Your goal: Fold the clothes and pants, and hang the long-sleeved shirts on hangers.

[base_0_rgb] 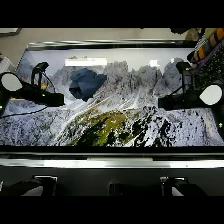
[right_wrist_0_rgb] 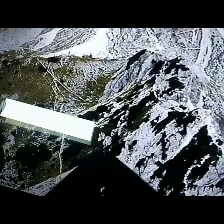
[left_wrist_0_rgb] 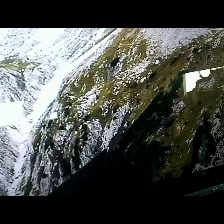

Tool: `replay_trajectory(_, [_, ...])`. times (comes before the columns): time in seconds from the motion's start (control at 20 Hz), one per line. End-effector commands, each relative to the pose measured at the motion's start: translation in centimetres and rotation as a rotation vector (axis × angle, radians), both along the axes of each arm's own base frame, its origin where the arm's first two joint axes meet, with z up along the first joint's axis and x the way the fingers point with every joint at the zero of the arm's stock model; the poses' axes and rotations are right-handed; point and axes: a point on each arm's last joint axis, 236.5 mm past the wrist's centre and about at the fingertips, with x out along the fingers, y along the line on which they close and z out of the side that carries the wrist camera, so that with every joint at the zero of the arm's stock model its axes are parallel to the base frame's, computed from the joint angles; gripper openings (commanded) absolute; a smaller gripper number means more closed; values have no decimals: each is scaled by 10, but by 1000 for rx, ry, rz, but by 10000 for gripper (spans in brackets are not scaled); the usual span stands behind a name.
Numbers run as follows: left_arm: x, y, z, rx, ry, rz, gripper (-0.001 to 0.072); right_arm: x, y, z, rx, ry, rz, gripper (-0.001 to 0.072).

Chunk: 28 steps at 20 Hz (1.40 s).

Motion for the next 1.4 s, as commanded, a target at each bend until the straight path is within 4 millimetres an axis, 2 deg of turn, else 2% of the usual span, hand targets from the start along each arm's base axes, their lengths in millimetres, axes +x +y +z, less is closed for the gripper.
replay_trajectory(0.0, [0, 0, 0, 0, 0, 0, 14, 0, 0, 0, 0, 0, 0, 30])
replay_trajectory(1.0, [1, 0, 0, 1, -4, 1, 16, 0, 0, 0, 1, 0, 0, 30])
replay_trajectory(1.05, [4, 2, 1, 8, -16, 5, 113, 0, 1, 0, 3, 1, 0, 30])
replay_trajectory(1.1, [10, 3, 2, 6, -37, 26, 460, 0, 1, 0, 4, 2, 1, 30])
replay_trajectory(1.15, [21, 5, 3, -7, -63, 79, 638, 0, 1, 0, 4, 2, 1, 30])
replay_trajectory(1.25, [60, 4, 9, -39, -154, 157, 638, 0, 1, 0, 4, 0, 1, 32])
replay_trajectory(1.35, [104, -7, 1, -58, -190, 177, 638, 0, 1, 0, 4, 1, 1, 35])
